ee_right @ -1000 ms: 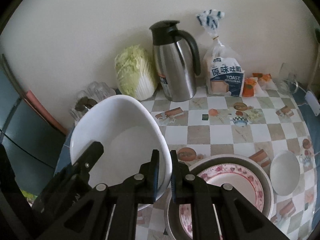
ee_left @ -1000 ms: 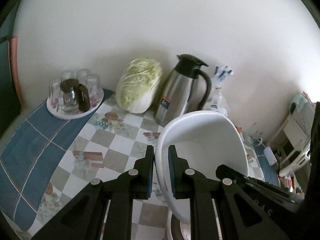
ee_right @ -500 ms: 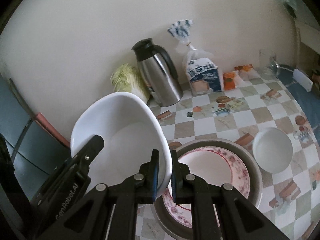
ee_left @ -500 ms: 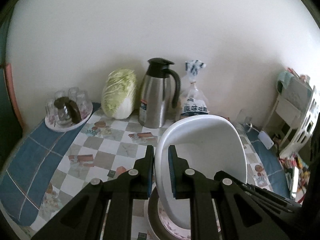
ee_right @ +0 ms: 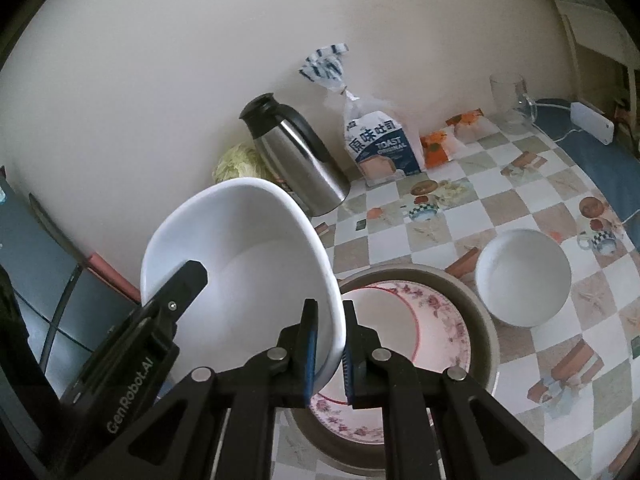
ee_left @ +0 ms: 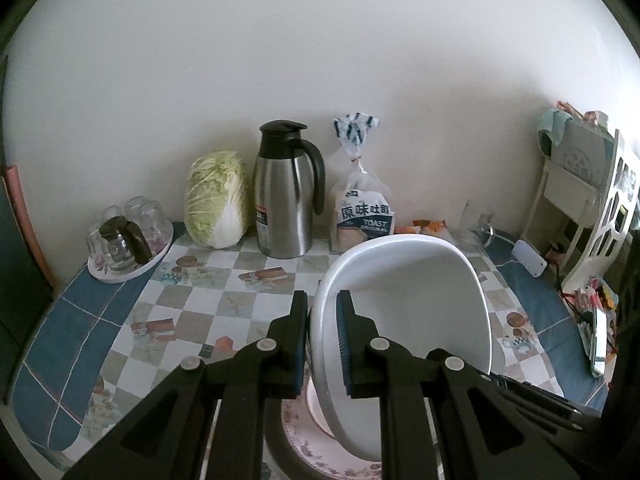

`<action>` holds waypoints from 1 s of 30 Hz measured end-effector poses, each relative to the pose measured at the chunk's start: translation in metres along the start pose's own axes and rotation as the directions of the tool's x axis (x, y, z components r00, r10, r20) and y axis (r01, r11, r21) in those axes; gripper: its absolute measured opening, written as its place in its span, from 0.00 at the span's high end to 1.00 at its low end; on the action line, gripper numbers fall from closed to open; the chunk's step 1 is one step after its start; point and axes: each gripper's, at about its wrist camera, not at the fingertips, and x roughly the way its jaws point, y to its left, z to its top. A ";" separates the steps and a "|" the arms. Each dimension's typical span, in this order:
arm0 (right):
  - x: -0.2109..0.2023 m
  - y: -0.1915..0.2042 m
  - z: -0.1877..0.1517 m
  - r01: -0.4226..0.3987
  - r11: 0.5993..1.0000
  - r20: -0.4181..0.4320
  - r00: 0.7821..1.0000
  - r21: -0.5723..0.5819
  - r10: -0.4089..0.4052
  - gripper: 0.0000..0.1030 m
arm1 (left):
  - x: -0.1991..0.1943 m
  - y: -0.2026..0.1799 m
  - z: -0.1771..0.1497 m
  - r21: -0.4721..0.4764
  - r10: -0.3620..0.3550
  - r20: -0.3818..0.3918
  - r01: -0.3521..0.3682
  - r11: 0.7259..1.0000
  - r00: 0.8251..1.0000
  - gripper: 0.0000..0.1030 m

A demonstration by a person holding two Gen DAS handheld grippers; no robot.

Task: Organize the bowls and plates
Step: 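Lift the white square bowl with both tools and carry it over the basin, then lower the white square bowl into the red-rimmed bowl with both tools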

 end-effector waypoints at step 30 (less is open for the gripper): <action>0.020 -0.064 -0.001 0.001 0.995 -0.105 0.994 0.103 0.010 0.86 | 0.040 -0.039 -0.019 0.035 0.009 -0.136 -0.005 0.999 0.991 0.86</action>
